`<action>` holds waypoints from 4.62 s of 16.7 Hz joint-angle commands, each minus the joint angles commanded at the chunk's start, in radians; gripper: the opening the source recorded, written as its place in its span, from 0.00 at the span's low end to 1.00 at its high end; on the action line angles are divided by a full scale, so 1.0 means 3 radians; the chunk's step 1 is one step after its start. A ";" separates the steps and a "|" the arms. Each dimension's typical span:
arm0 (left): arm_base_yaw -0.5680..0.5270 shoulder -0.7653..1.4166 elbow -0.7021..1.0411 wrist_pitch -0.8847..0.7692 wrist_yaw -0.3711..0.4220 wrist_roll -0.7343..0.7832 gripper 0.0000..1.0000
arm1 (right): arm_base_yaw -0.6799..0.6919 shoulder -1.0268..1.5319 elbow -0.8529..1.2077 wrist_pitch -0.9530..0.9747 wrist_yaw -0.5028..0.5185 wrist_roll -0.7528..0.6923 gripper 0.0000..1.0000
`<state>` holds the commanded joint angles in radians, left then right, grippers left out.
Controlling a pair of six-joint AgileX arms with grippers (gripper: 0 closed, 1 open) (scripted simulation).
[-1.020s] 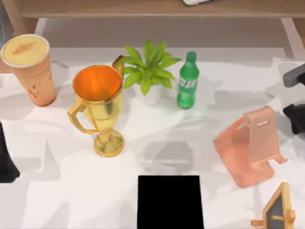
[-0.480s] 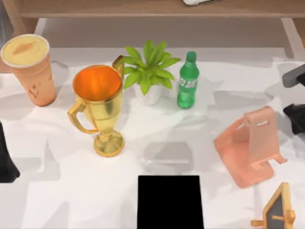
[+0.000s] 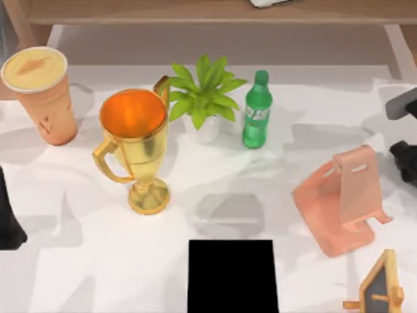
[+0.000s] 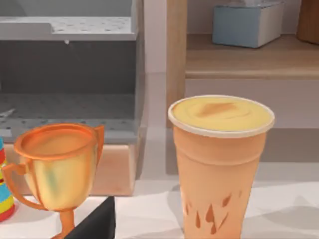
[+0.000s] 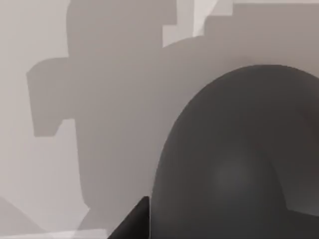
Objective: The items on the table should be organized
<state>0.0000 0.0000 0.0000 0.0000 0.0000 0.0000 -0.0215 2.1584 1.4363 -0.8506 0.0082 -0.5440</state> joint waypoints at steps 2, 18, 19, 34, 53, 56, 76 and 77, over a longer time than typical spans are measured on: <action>0.0000 0.0000 0.0000 0.0000 0.0000 0.0000 1.00 | 0.0000 0.0000 0.0000 0.0000 0.0000 0.0000 0.00; 0.0000 0.0000 0.0000 0.0000 0.0000 0.0000 1.00 | -0.0005 -0.0441 0.0855 -0.1247 -0.0047 0.0019 0.00; 0.0000 0.0000 0.0000 0.0000 0.0000 0.0000 1.00 | -0.0005 -0.0441 0.0855 -0.1247 -0.0047 0.0019 0.00; 0.0000 0.0000 0.0000 0.0000 0.0000 0.0000 1.00 | 0.1459 -0.0985 0.1116 -0.0965 0.0018 -0.2149 0.00; 0.0000 0.0000 0.0000 0.0000 0.0000 0.0000 1.00 | 0.3216 -0.0411 -0.0051 -0.0415 -0.0066 -0.5386 0.00; 0.0000 0.0000 0.0000 0.0000 0.0000 0.0000 1.00 | 0.3205 -0.0407 -0.0067 -0.0387 -0.0064 -0.5378 0.00; 0.0000 0.0000 0.0000 0.0000 0.0000 0.0000 1.00 | 0.3216 -0.0364 -0.0122 -0.0297 -0.0065 -0.5386 1.00; 0.0000 0.0000 0.0000 0.0000 0.0000 0.0000 1.00 | 0.3216 -0.0364 -0.0122 -0.0297 -0.0065 -0.5386 1.00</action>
<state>0.0000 0.0000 0.0000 0.0000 0.0000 0.0000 0.9434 2.0492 1.3997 -0.9397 -0.0114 -2.1597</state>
